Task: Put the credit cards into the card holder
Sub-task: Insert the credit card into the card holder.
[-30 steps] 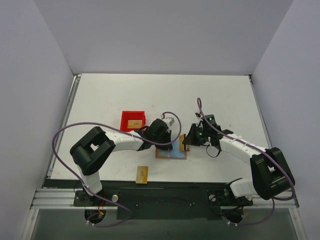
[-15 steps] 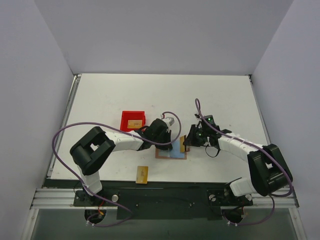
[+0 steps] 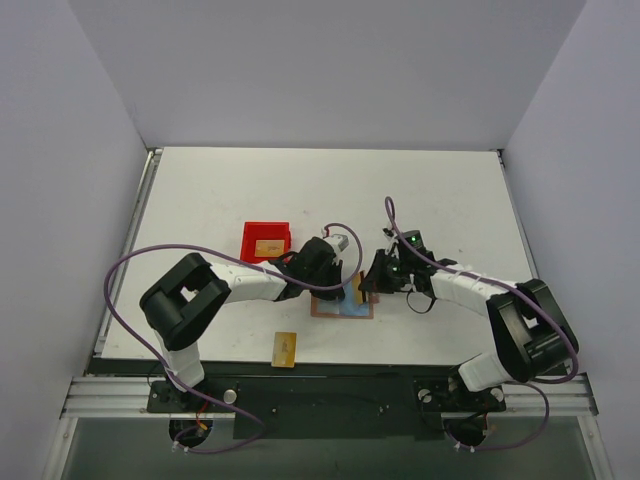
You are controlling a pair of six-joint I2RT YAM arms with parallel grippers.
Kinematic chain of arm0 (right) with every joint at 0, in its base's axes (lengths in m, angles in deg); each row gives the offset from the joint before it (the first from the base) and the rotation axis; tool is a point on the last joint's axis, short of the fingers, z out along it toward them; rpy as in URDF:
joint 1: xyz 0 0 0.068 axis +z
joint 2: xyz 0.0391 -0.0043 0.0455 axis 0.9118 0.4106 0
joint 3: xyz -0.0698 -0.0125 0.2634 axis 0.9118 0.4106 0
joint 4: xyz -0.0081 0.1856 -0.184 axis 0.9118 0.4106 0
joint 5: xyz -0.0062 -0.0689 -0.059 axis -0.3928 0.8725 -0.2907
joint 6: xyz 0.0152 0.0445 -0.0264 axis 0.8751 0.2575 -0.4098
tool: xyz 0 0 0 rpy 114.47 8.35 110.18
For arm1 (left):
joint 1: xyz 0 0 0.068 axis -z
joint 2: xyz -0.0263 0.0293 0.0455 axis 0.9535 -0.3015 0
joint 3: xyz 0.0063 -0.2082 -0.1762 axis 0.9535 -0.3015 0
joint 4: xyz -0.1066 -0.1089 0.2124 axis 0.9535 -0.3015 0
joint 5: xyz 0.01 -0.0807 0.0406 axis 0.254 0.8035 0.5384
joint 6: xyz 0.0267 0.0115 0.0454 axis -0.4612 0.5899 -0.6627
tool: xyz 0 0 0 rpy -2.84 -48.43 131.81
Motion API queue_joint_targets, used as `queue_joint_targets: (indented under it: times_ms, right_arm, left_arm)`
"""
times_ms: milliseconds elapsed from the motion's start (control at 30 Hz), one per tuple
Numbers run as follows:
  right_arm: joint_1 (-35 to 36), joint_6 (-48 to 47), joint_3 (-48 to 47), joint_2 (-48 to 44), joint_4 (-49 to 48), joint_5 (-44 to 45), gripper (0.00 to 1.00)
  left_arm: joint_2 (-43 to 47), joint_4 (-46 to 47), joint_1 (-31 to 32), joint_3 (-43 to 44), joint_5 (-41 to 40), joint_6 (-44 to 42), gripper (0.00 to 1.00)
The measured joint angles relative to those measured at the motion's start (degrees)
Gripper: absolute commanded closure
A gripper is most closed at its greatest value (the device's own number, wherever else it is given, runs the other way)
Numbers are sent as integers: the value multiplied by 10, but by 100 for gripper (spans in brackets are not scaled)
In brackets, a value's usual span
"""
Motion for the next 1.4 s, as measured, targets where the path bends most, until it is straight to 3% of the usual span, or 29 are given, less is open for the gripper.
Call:
queue_joint_targets:
  times_ms: [567, 1400]
  right_arm:
    - [0, 42, 3, 20, -43, -50, 100]
    - [42, 55, -26, 38, -49, -83, 100]
  left_arm:
    - [6, -13, -19, 3, -4, -5, 100]
    - [109, -25, -63, -8, 5, -10, 100]
